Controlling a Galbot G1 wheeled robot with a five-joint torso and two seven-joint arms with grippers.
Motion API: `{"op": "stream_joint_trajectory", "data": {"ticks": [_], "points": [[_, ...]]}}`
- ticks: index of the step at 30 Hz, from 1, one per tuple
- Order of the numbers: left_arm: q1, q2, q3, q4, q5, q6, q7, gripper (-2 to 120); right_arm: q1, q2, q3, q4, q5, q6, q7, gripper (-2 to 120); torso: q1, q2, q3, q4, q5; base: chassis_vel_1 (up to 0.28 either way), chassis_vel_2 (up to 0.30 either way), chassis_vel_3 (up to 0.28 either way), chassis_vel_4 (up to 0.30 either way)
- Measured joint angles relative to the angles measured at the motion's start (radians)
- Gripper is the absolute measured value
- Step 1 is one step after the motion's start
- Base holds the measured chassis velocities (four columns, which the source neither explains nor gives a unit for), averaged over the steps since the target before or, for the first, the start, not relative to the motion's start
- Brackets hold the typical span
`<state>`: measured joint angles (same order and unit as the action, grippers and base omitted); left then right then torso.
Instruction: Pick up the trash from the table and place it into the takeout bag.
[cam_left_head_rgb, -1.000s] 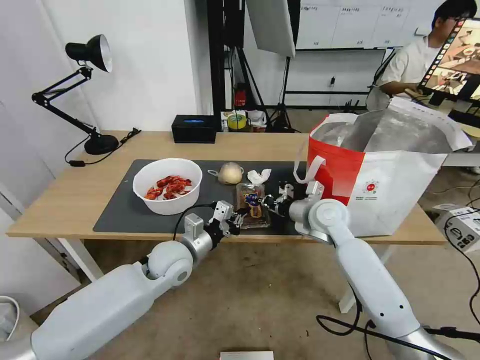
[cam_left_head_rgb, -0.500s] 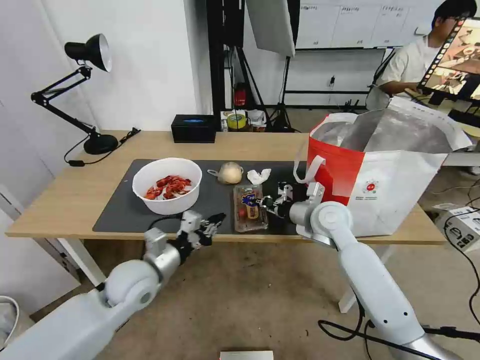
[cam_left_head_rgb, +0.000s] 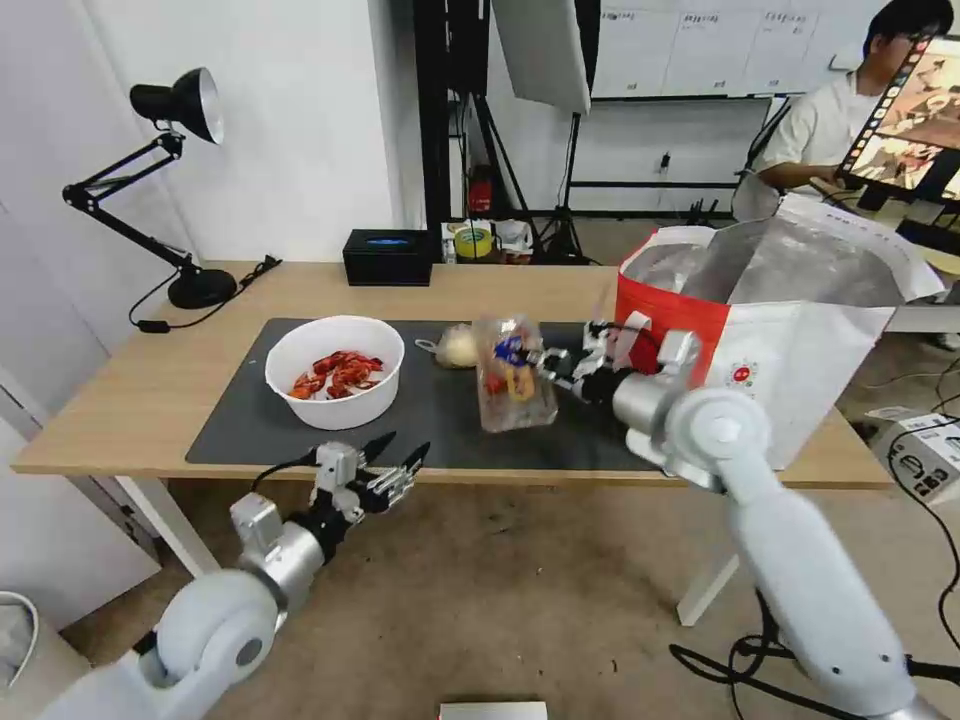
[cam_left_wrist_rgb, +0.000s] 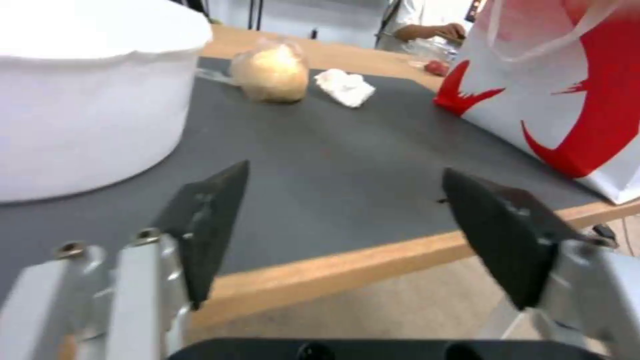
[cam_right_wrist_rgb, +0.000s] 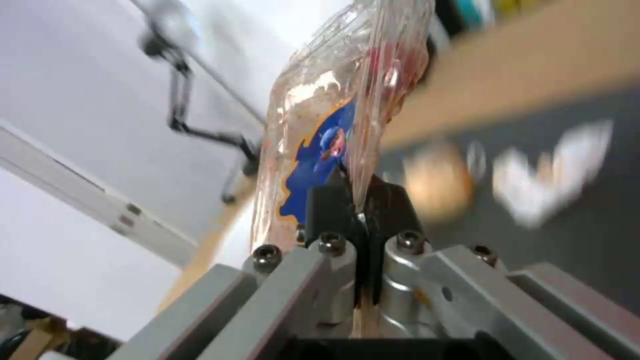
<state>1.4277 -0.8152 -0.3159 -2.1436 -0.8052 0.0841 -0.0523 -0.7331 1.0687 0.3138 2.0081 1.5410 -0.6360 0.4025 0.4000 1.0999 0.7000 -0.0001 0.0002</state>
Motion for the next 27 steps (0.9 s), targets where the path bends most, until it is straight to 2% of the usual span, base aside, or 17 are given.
{"op": "stream_joint_trajectory", "data": {"ticks": [1, 4, 9, 11, 13, 15, 16, 19, 20, 23, 27], "points": [[0.000, 0.000, 0.000, 0.000, 0.000, 0.000, 0.000, 85, 0.000, 0.000, 0.000, 0.000, 0.000, 0.000, 0.000, 0, 0.000, 0.000, 0.000, 0.0000, 0.0000, 0.000, 0.000, 0.000, 0.000], [0.056, -0.018, -0.039, -0.016, 0.033, -0.010, 0.013, 97, 0.046, -0.071, 0.082, 0.053, 0.000, 0.048, -0.010, 0, 0.000, 0.000, 0.000, 0.0001, 0.0000, 0.000, 0.000, 0.000, 0.000], [0.088, -0.042, -0.052, -0.017, 0.059, -0.018, 0.022, 99, 0.071, -0.147, 0.141, 0.073, -0.011, 0.086, -0.011, 0, 0.000, 0.000, 0.000, 0.0001, 0.0001, 0.000, 0.000, 0.000, 0.000], [0.105, -0.066, -0.053, -0.020, 0.073, -0.021, 0.024, 100, 0.077, -0.227, 0.183, 0.072, -0.048, 0.119, -0.011, 0, 0.000, 0.000, 0.000, -0.0001, -0.0001, 0.000, 0.000, 0.000, 0.000], [0.105, -0.071, -0.052, -0.024, 0.077, -0.021, 0.024, 100, 0.077, -0.253, 0.197, 0.065, -0.064, 0.131, -0.014, 0, 0.000, 0.000, 0.000, -0.0001, 0.0001, 0.000, 0.000, 0.000, 0.000], [0.098, -0.074, -0.047, -0.033, 0.084, -0.021, 0.024, 100, 0.070, -0.301, 0.221, 0.041, -0.130, 0.157, -0.035, 0, 0.000, 0.000, 0.000, -0.0001, 0.0000, 0.000, 0.000, 0.000, 0.000], [0.098, -0.074, -0.047, -0.033, 0.084, -0.021, 0.024, 100, 0.070, -0.301, 0.221, 0.041, -0.130, 0.157, -0.035, 0, 0.000, 0.000, 0.000, -0.0001, 0.0000, 0.000, 0.000, 0.000, 0.000], [0.096, -0.075, -0.045, -0.039, 0.088, -0.021, 0.023, 100, 0.044, -0.335, 0.228, 0.004, -0.294, 0.183, -0.075, 0, 0.000, 0.000, 0.000, -0.0001, 0.0002, 0.000, 0.000, 0.000, 0.000], [0.096, -0.075, -0.045, -0.039, 0.088, -0.021, 0.023, 100, 0.044, -0.335, 0.228, 0.004, -0.294, 0.183, -0.075, 0, 0.000, 0.000, 0.000, -0.0001, 0.0002, 0.000, 0.000, 0.000, 0.000], [0.094, -0.076, -0.045, -0.044, 0.089, -0.021, 0.023, 100, 0.009, -0.347, 0.227, -0.018, -0.437, 0.190, -0.100, 0, 0.000, 0.000, 0.000, 0.0000, -0.0001, 0.000, 0.000, 0.000, 0.000], [0.089, -0.074, -0.046, -0.047, 0.088, -0.021, 0.022, 100, -0.026, -0.345, 0.215, -0.048, -0.544, 0.220, -0.131, 0, 0.000, 0.000, 0.000, 0.0000, 0.0001, 0.000, 0.000, 0.000, 0.000]]}}
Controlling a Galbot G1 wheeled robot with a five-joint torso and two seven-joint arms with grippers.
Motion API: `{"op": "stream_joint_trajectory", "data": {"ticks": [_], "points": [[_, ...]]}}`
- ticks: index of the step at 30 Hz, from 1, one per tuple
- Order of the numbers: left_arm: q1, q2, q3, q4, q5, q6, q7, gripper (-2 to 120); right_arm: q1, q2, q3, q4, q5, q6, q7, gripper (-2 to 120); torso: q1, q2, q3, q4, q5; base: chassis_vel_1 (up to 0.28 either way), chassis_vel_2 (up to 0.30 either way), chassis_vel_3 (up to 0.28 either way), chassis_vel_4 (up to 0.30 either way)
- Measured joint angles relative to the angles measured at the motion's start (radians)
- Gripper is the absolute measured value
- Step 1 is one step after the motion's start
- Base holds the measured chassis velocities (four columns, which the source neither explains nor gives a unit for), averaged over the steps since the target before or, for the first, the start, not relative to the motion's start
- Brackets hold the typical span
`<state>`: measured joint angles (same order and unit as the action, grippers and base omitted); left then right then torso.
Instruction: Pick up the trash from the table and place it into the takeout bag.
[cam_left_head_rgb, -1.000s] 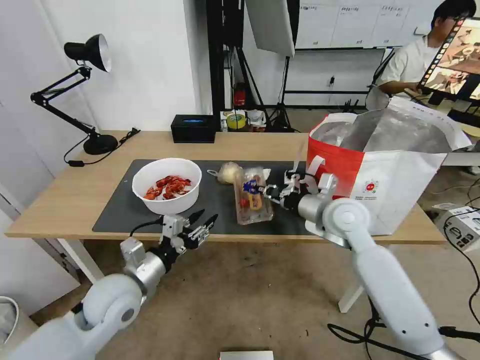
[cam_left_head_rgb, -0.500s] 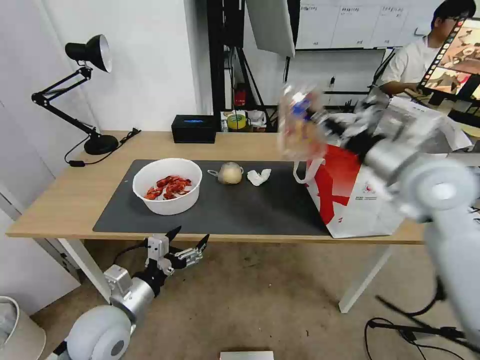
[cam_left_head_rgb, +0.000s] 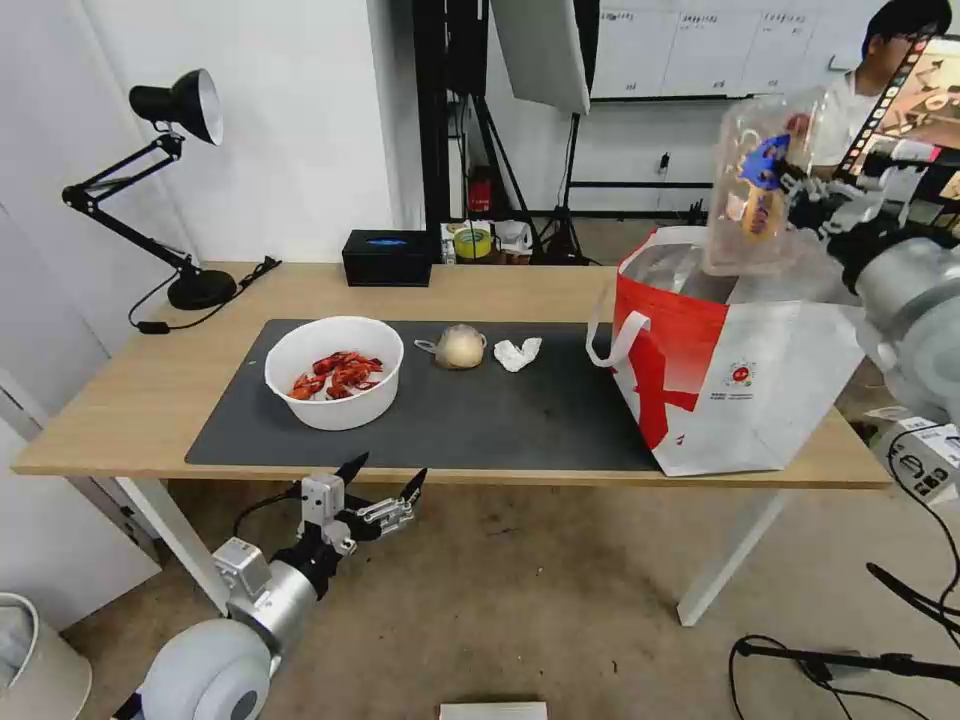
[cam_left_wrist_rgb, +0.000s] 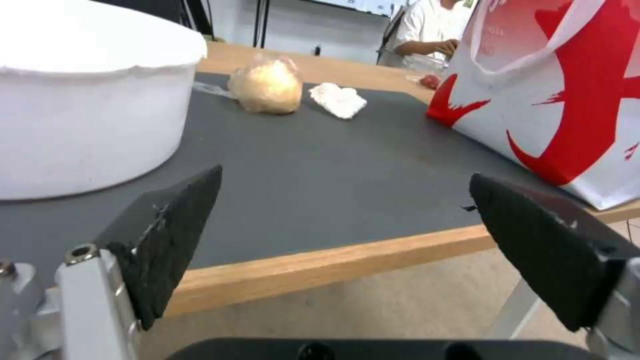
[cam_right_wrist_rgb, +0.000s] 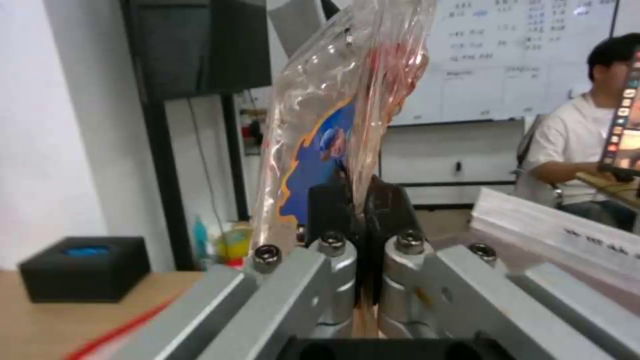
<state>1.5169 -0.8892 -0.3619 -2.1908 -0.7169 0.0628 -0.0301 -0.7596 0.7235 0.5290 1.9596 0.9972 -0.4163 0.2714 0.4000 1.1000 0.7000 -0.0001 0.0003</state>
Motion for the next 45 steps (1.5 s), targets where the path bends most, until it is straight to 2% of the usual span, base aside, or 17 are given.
{"op": "stream_joint_trajectory", "data": {"ticks": [8, 20, 24, 25, 28, 29, 32, 35, 37, 39, 42, 44, 45], "points": [[-0.005, -0.003, 0.006, 0.001, 0.001, 0.000, 0.000, 100, -0.056, 0.013, -0.004, -0.003, -0.033, -0.001, -0.004, 0, 0.000, 0.000, 0.000, 0.0000, -0.0002, 0.000, 0.000, 0.000, 0.000], [-0.013, 0.014, 0.016, -0.009, 0.015, 0.005, -0.003, 100, -0.100, 0.033, 0.012, 0.019, 0.053, -0.004, 0.026, 2, 0.000, 0.000, 0.000, 0.0001, -0.0004, 0.000, 0.000, 0.000, 0.000], [-0.008, 0.021, 0.005, -0.023, 0.010, 0.014, -0.005, 100, -0.119, 0.045, 0.021, 0.026, 0.087, -0.016, 0.023, 19, 0.000, 0.000, 0.000, 0.0002, -0.0003, 0.000, 0.000, 0.000, 0.000], [-0.008, 0.021, 0.005, -0.023, 0.010, 0.014, -0.005, 100, -0.119, 0.045, 0.021, 0.026, 0.087, -0.016, 0.023, 19, 0.000, 0.000, 0.000, 0.0002, -0.0003, 0.000, 0.000, 0.000, 0.000], [-0.010, 0.031, -0.006, -0.029, 0.004, 0.015, -0.007, 100, -0.120, 0.047, 0.023, 0.040, 0.106, -0.030, 0.023, 34, 0.000, 0.000, 0.000, 0.0001, -0.0003, 0.000, 0.000, 0.000, 0.000], [-0.010, 0.031, -0.006, -0.029, 0.004, 0.015, -0.007, 100, -0.120, 0.047, 0.023, 0.040, 0.106, -0.030, 0.023, 34, 0.000, 0.000, 0.000, 0.0001, -0.0003, 0.000, 0.000, 0.000, 0.000], [-0.004, 0.037, -0.018, -0.037, -0.001, 0.015, -0.007, 100, -0.119, 0.034, 0.028, 0.060, 0.122, -0.033, 0.023, 47, 0.000, 0.000, 0.000, 0.0001, -0.0003, 0.000, 0.000, 0.000, 0.000], [-0.003, 0.037, -0.020, -0.038, -0.001, 0.015, -0.008, 100, -0.119, 0.031, 0.030, 0.063, 0.127, -0.033, 0.022, 51, 0.000, 0.000, 0.000, 0.0001, -0.0003, 0.000, 0.000, 0.000, 0.000], [0.006, 0.035, -0.028, -0.047, 0.002, 0.015, -0.008, 100, -0.117, 0.006, 0.044, 0.094, 0.153, -0.030, 0.002, 67, 0.000, 0.000, 0.000, 0.0001, -0.0003, 0.000, 0.000, 0.000, 0.000], [0.009, 0.032, -0.030, -0.049, 0.006, 0.015, -0.008, 100, -0.116, -0.001, 0.046, 0.104, 0.156, -0.023, -0.010, 69, 0.000, 0.000, 0.000, 0.0001, -0.0004, 0.000, 0.000, 0.000, 0.000], [0.028, 0.022, -0.045, -0.055, 0.019, 0.011, -0.007, 100, -0.117, -0.019, 0.046, 0.152, 0.157, 0.005, -0.067, 85, 0.000, 0.000, 0.000, 0.0002, -0.0003, 0.000, 0.000, 0.000, 0.000], [0.032, 0.019, -0.049, -0.057, 0.022, 0.010, -0.006, 100, -0.121, -0.023, 0.044, 0.168, 0.154, 0.012, -0.087, 88, 0.000, 0.000, 0.000, 0.0002, -0.0005, 0.000, 0.000, 0.000, 0.000], [0.039, 0.015, -0.056, -0.060, 0.026, 0.008, -0.006, 100, -0.130, -0.027, 0.037, 0.193, 0.141, 0.025, -0.120, 94, 0.000, 0.000, 0.000, 0.0002, -0.0005, 0.000, 0.000, 0.000, 0.000]]}}
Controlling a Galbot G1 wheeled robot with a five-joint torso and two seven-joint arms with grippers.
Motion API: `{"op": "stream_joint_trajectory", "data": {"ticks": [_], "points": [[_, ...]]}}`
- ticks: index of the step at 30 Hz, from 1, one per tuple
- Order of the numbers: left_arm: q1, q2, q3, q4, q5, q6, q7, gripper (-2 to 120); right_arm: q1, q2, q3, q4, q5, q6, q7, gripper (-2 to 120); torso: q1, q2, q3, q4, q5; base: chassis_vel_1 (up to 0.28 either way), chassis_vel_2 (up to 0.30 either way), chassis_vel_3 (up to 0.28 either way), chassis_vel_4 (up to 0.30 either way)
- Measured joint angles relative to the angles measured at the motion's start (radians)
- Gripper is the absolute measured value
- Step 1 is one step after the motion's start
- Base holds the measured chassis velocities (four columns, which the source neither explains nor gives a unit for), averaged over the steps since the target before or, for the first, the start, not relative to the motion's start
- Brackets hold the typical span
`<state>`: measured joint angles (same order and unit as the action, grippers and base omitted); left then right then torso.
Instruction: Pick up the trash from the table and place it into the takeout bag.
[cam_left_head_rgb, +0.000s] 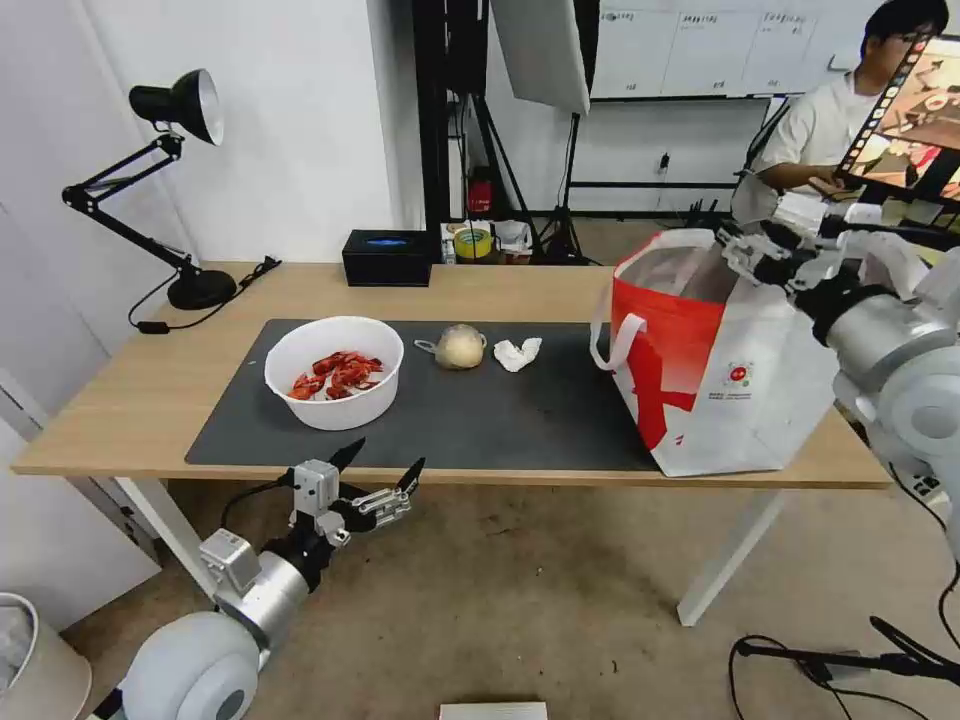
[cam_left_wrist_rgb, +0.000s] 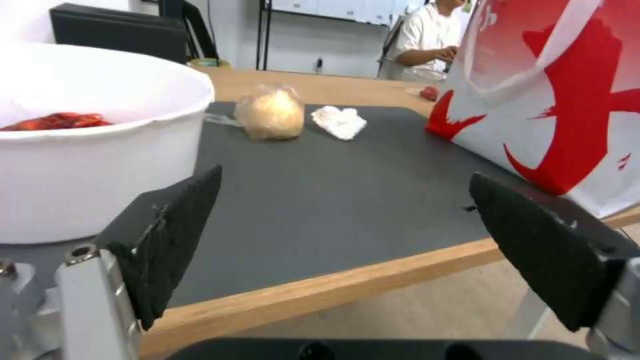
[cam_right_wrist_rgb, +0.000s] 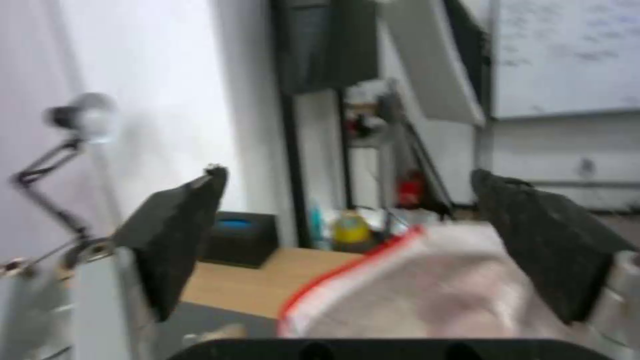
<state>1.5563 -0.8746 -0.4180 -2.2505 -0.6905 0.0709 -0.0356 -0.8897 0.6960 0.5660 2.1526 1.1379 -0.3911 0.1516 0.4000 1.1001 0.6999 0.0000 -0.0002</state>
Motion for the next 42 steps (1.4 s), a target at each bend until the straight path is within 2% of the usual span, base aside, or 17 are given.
{"op": "stream_joint_trajectory", "data": {"ticks": [1, 4, 5, 9, 14, 17, 22, 27, 29, 30, 33, 35, 42], "points": [[0.000, 0.000, 0.000, 0.000, 0.000, 0.000, 0.000, 100, 0.000, 0.000, 0.000, 0.000, 0.000, 0.000, 0.000, 94, 0.000, 0.000, 0.000, 0.0000, 0.0000, 0.000, 0.000, 0.000, 0.000], [0.014, -0.006, -0.025, -0.008, 0.011, -0.004, 0.004, 100, -0.050, -0.007, -0.016, 0.049, -0.082, 0.035, -0.114, 100, 0.000, 0.000, 0.000, 0.0001, 0.0001, 0.000, 0.000, 0.000, 0.000], [0.014, -0.006, -0.025, -0.008, 0.011, -0.004, 0.004, 100, -0.050, -0.007, -0.016, 0.049, -0.082, 0.035, -0.114, 100, 0.000, 0.000, 0.000, 0.0001, 0.0001, 0.000, 0.000, 0.000, 0.000], [0.026, 0.002, -0.067, -0.015, 0.012, -0.007, 0.008, 100, -0.174, -0.005, -0.027, 0.106, -0.209, 0.072, -0.241, 100, 0.000, 0.000, 0.000, -0.0001, 0.0001, 0.000, 0.000, 0.000, 0.000], [0.042, -0.007, -0.087, -0.015, 0.017, -0.020, 0.015, 100, -0.281, 0.016, -0.032, 0.134, -0.295, 0.095, -0.278, 100, 0.000, 0.000, 0.000, -0.0001, 0.0002, 0.000, 0.000, 0.000, 0.000], [0.065, -0.034, -0.106, 0.004, 0.052, -0.049, 0.032, 100, -0.380, 0.055, -0.042, 0.152, -0.443, 0.127, -0.305, 100, 0.000, 0.000, 0.000, -0.0003, 0.0002, 0.000, 0.000, 0.000, 0.000], [0.115, -0.066, -0.136, 0.033, 0.114, -0.093, 0.067, 100, -0.466, 0.118, -0.072, 0.139, -0.555, 0.187, -0.305, 100, 0.000, 0.000, 0.000, 0.0001, 0.0001, 0.000, 0.000, 0.000, 0.000], [0.139, -0.085, -0.145, 0.048, 0.132, -0.110, 0.081, 100, -0.517, 0.154, -0.095, 0.105, -0.601, 0.243, -0.303, 100, 0.000, 0.000, 0.000, 0.0000, 0.0003, 0.000, 0.000, 0.000, 0.000], [0.150, -0.102, -0.145, 0.065, 0.143, -0.120, 0.090, 100, -0.574, 0.201, -0.120, 0.060, -0.647, 0.311, -0.292, 100, 0.000, 0.000, 0.000, 0.0000, 0.0000, 0.000, 0.000, 0.000, 0.000], [0.150, -0.102, -0.145, 0.065, 0.143, -0.120, 0.090, 100, -0.574, 0.201, -0.120, 0.060, -0.647, 0.311, -0.292, 100, 0.000, 0.000, 0.000, 0.0000, 0.0000, 0.000, 0.000, 0.000, 0.000], [0.154, -0.112, -0.142, 0.076, 0.151, -0.122, 0.091, 100, -0.619, 0.241, -0.141, 0.040, -0.666, 0.349, -0.255, 100, 0.000, 0.000, 0.000, -0.0001, 0.0003, 0.000, 0.000, 0.000, 0.000], [0.161, -0.122, -0.136, 0.094, 0.169, -0.126, 0.090, 100, -0.660, 0.279, -0.170, 0.034, -0.671, 0.367, -0.191, 100, 0.000, 0.000, 0.000, -0.0001, 0.0002, 0.000, 0.000, 0.000, 0.000], [0.186, -0.148, -0.129, 0.120, 0.207, -0.135, 0.090, 100, -0.732, 0.331, -0.208, 0.043, -0.693, 0.372, -0.086, 100, 0.000, 0.000, 0.000, 0.0000, 0.0001, 0.000, 0.000, 0.000, 0.000]]}}
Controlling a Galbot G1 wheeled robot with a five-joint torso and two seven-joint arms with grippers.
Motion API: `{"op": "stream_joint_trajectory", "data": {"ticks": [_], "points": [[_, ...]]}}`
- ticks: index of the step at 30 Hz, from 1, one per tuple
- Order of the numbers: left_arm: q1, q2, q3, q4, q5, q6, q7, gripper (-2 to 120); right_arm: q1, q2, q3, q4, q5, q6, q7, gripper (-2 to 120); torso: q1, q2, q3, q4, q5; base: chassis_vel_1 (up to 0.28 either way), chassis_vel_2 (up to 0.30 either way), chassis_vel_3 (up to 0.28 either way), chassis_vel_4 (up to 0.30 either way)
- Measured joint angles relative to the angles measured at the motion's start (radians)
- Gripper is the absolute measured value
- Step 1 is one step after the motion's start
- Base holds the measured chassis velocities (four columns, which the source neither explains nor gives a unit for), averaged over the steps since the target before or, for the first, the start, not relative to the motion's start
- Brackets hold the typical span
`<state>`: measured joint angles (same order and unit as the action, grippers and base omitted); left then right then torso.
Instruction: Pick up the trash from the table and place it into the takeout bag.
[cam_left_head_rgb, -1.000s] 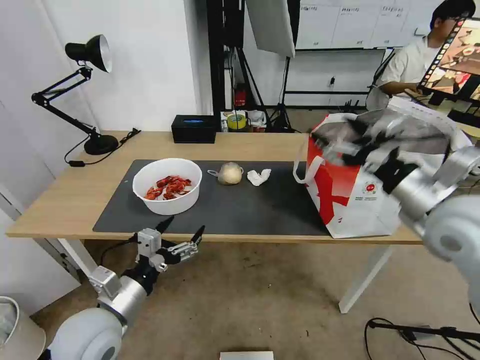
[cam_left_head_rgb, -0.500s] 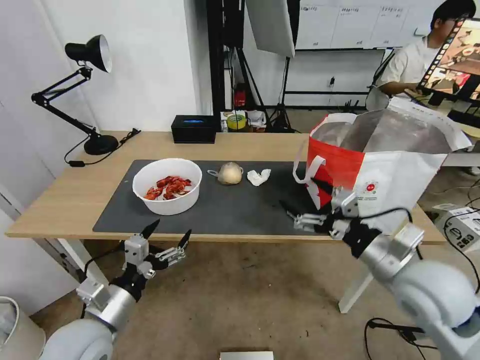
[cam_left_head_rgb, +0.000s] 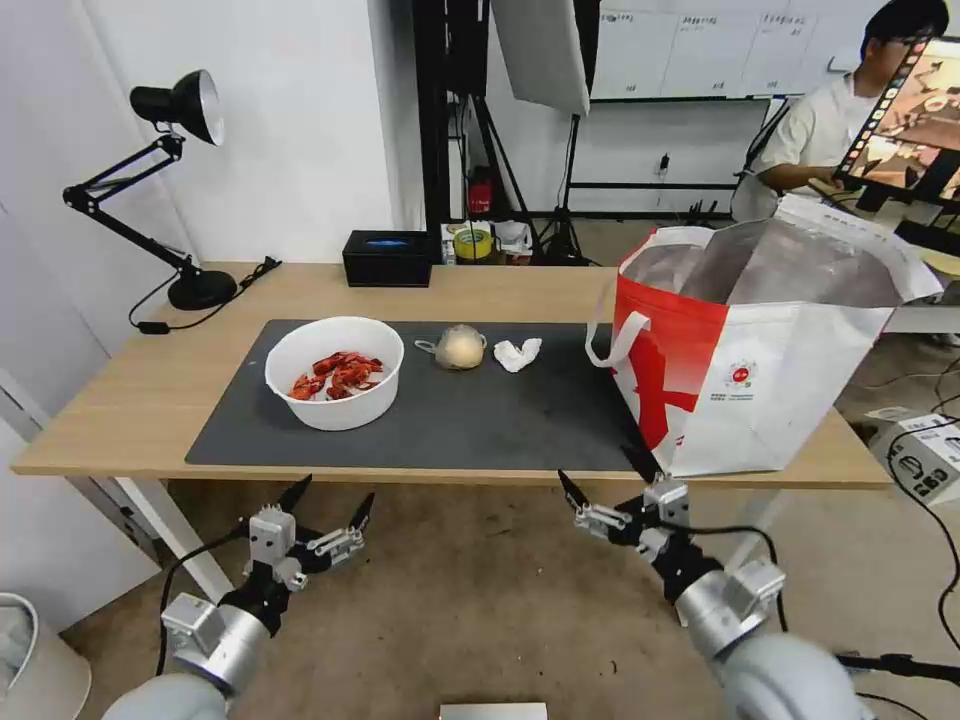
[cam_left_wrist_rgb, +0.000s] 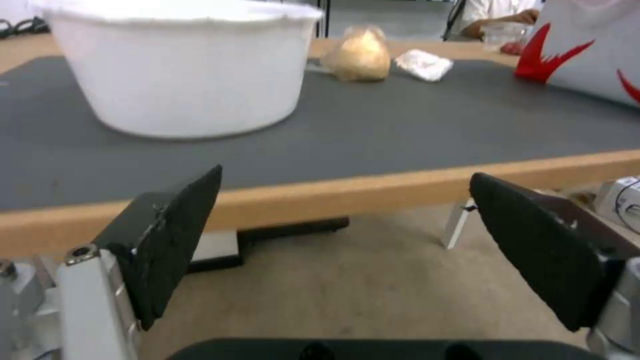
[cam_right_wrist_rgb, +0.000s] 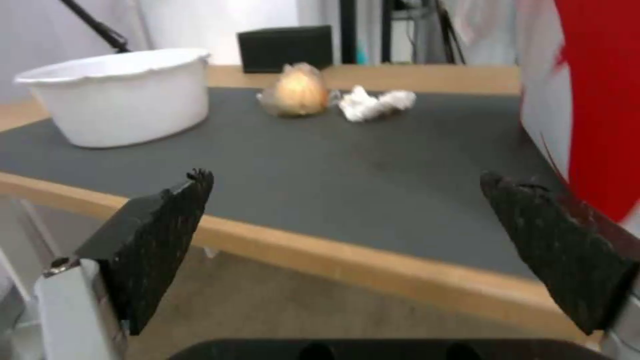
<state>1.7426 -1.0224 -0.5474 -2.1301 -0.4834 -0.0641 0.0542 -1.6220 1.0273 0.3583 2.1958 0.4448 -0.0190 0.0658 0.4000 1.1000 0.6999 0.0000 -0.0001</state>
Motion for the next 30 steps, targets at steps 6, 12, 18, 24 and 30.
{"op": "stream_joint_trajectory", "data": {"ticks": [6, 12, 18, 24, 30], "points": [[0.021, -0.020, 0.001, 0.011, 0.025, -0.002, 0.000, 100, -0.037, 0.014, -0.005, 0.006, -0.023, 0.000, 0.041, 100, 0.000, 0.000, 0.000, 0.0000, 0.0000, 0.000, 0.000, 0.000, 0.000], [0.026, -0.017, -0.001, 0.007, 0.028, -0.003, -0.001, 100, -0.052, 0.014, -0.004, 0.015, -0.026, -0.002, 0.046, 100, 0.000, 0.000, 0.000, 0.0000, 0.0000, 0.000, 0.000, 0.000, 0.000], [0.033, -0.015, -0.005, 0.000, 0.028, -0.003, -0.002, 100, -0.054, 0.016, -0.003, 0.016, -0.026, -0.004, 0.046, 100, 0.000, 0.000, 0.000, 0.0000, 0.0001, 0.000, 0.000, 0.000, 0.000], [0.044, -0.017, -0.012, -0.004, 0.030, -0.005, -0.003, 100, -0.053, 0.034, -0.013, 0.015, -0.030, -0.007, 0.046, 100, 0.000, 0.000, 0.000, 0.0000, 0.0001, 0.000, 0.000, 0.000, 0.000], [0.044, -0.017, -0.012, -0.009, 0.030, -0.005, -0.003, 100, -0.052, 0.040, -0.024, 0.008, -0.038, -0.008, 0.046, 100, 0.000, 0.000, 0.000, 0.0000, 0.0001, 0.000, 0.000, 0.000, 0.000]]}}
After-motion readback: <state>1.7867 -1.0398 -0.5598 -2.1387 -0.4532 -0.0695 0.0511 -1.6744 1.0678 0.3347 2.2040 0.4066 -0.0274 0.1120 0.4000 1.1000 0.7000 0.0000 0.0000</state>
